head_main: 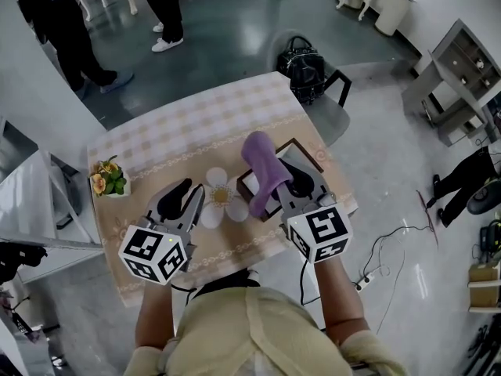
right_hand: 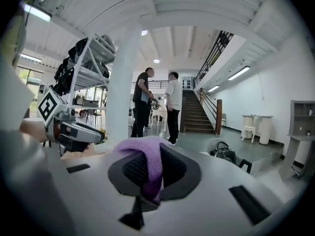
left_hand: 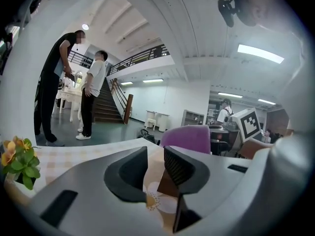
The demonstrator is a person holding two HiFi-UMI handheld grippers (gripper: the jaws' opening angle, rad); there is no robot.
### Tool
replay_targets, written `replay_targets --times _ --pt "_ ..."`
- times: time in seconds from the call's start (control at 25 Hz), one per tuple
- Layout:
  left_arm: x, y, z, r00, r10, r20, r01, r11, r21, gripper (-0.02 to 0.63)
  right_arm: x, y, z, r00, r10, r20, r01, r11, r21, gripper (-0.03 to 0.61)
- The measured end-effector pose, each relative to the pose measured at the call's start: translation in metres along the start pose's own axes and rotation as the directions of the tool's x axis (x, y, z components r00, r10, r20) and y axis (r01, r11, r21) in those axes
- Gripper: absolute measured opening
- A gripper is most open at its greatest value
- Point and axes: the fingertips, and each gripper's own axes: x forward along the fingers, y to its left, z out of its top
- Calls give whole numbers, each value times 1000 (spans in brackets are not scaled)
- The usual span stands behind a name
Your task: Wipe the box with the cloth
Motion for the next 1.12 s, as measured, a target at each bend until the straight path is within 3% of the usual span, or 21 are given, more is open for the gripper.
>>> replay_targets --times 0.44,0.76,1.12 --pt "4 -8 3 1000 -26 -13 25 999 -31 58 -28 -10 -6 998 -30 50 22 986 164 44" --pt "9 -11 0 999 3 -40 -3 1000 6 37 -36 -11 -20 999 -41 36 32 977 212 44" --pt "13 -19 1 999 -21 -44 22 1000 16 29 -41 -12 -22 997 -61 37 50 968 244 44"
